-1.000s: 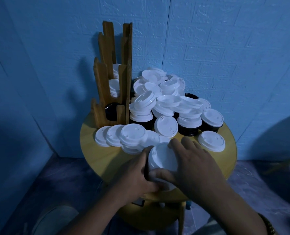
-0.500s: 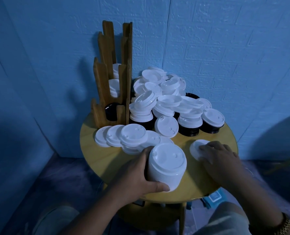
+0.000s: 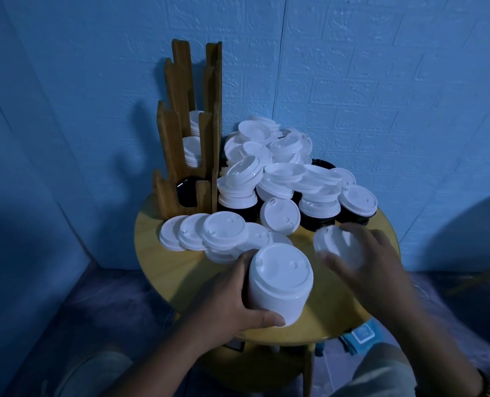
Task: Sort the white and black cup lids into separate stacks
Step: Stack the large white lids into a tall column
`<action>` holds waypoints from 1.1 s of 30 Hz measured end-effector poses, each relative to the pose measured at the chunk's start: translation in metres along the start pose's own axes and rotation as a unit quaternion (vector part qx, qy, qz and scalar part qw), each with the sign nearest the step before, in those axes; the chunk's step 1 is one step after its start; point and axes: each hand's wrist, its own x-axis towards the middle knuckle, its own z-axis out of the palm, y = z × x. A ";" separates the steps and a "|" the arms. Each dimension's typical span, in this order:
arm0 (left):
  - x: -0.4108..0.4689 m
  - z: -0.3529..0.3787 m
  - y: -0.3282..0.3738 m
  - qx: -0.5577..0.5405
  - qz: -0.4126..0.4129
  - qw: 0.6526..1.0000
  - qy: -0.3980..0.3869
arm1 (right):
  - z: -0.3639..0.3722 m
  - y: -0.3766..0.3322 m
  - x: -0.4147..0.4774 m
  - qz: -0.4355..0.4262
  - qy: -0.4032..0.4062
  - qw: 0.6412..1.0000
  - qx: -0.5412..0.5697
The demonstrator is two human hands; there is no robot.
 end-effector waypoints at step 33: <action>-0.009 -0.025 -0.007 -0.026 -0.007 0.999 -0.019 | 0.036 -0.067 0.044 -0.140 -0.114 0.971 0.157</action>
